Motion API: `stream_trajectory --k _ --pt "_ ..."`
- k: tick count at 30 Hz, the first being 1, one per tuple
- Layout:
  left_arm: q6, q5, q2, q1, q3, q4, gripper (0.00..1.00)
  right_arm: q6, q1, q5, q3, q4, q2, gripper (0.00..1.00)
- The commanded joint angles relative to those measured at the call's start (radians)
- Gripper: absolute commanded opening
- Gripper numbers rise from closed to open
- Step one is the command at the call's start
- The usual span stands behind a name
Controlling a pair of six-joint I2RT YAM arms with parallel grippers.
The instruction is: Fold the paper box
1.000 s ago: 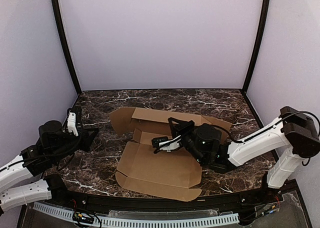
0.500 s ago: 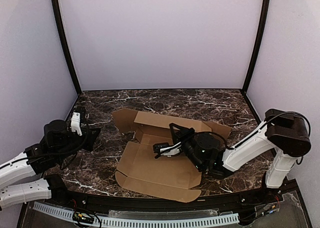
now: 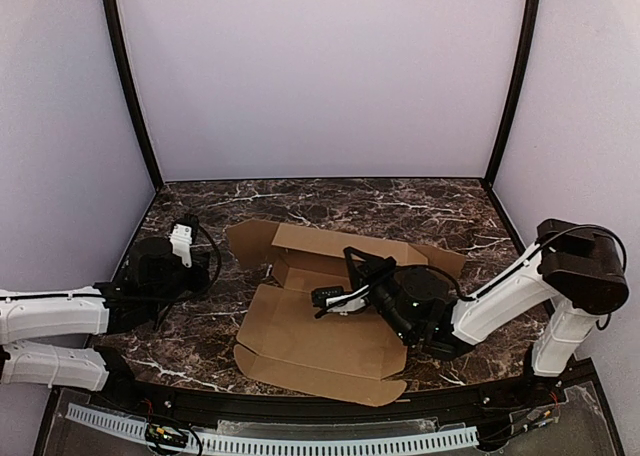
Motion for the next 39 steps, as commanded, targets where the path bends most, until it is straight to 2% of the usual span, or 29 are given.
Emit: stream_trajectory --k 1,5,8,13,26,39 --pt "0.028 0.146 0.118 0.123 -0.002 0.211 0.01 0.032 0.014 0.015 -0.021 -0.053 -0.026 0.0" --pt "0.046 0.278 0.251 0.184 0.044 0.298 0.01 0.052 0.022 0.022 -0.022 -0.074 -0.043 0.0" --pt "0.072 0.321 0.346 0.197 0.1 0.317 0.01 0.064 0.027 0.024 -0.02 -0.083 -0.051 0.0" --pt "0.071 0.511 0.468 0.228 0.142 0.384 0.01 0.08 0.029 0.026 -0.023 -0.102 -0.069 0.0" --pt "0.011 0.857 0.462 0.231 0.158 0.358 0.01 0.105 0.027 0.032 -0.007 -0.126 -0.044 0.0" --pt "-0.067 0.977 0.435 0.231 0.187 0.328 0.01 0.105 0.027 0.05 0.006 -0.126 -0.031 0.0"
